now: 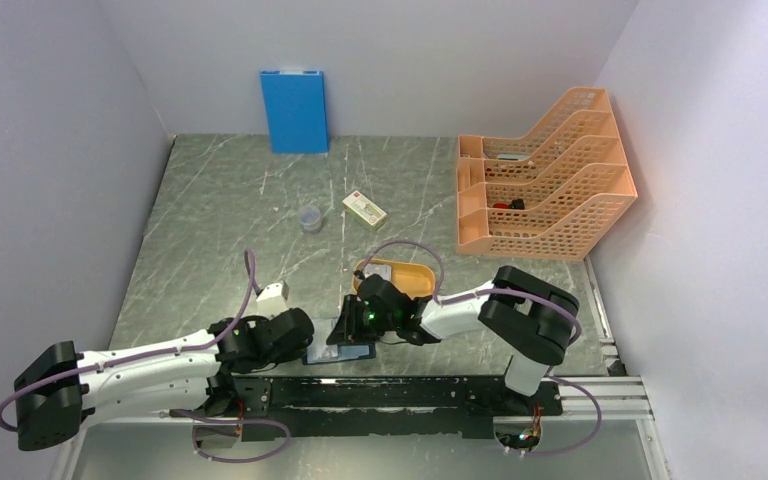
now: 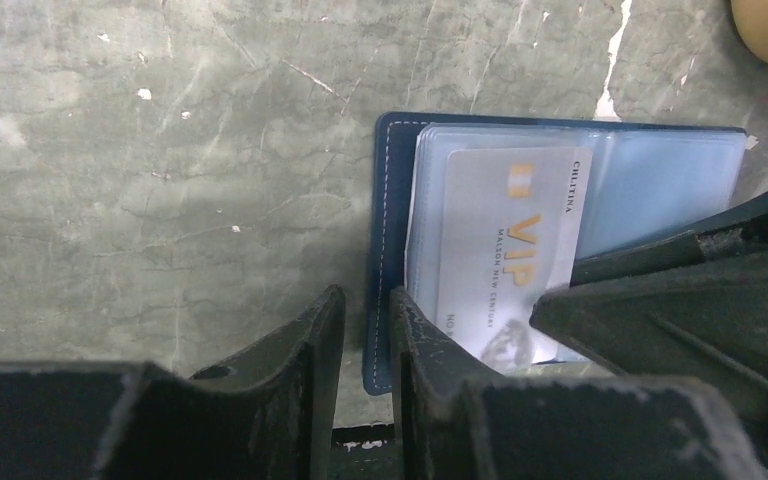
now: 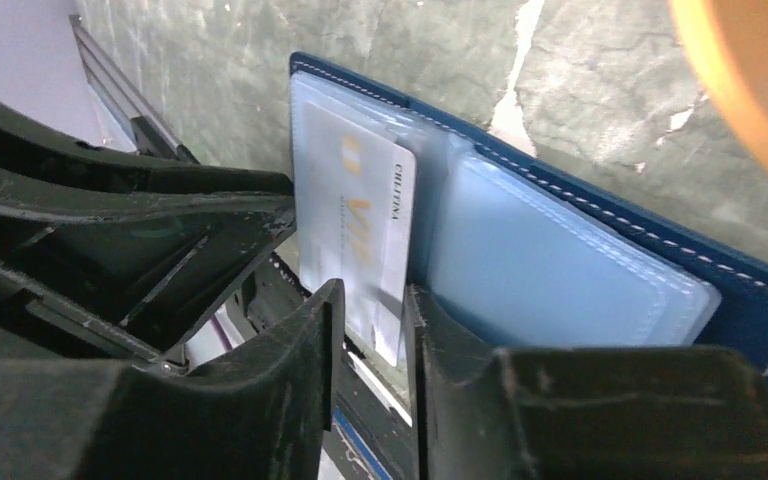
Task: Put the credit cards into the card holder
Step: Insert the credit card into the card holder.
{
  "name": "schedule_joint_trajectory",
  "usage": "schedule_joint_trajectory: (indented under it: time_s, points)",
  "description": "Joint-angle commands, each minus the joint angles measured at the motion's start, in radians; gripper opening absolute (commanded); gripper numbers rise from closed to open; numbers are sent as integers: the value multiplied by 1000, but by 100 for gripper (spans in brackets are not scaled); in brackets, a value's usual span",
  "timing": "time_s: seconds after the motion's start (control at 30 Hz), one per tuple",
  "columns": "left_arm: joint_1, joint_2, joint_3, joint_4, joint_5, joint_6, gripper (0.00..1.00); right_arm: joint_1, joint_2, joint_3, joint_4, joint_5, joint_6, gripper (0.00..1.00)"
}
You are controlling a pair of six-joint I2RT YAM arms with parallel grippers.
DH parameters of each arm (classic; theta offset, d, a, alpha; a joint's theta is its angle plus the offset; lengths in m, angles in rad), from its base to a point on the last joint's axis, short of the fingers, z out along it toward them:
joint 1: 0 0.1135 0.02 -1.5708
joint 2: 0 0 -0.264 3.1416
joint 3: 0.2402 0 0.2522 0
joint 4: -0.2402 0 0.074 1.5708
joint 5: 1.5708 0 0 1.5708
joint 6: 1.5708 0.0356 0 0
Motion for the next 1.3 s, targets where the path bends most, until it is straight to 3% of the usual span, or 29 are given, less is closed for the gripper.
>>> schedule_joint_trajectory:
  time_s: [0.0,0.2,0.6,0.9,1.1,1.27]
  points:
    - [-3,-2,-38,-8,49,-3,29,11,-27,4,-58,25,-29,37]
    - [-3,-6,-40,4,53,1,27,19,-19,31,-75,16,-46,41]
    - [-2,9,-24,12,55,13,23,55,-8,100,-120,-6,-95,39]
    - [-3,-106,-2,-123,-2,-25,27,55,-199,166,-485,135,-159,58]
    - [-3,-170,27,-191,-21,-39,30,56,-314,210,-790,362,-196,58]
    - [-3,-211,62,-217,-37,-26,37,54,-308,193,-855,420,-209,59]
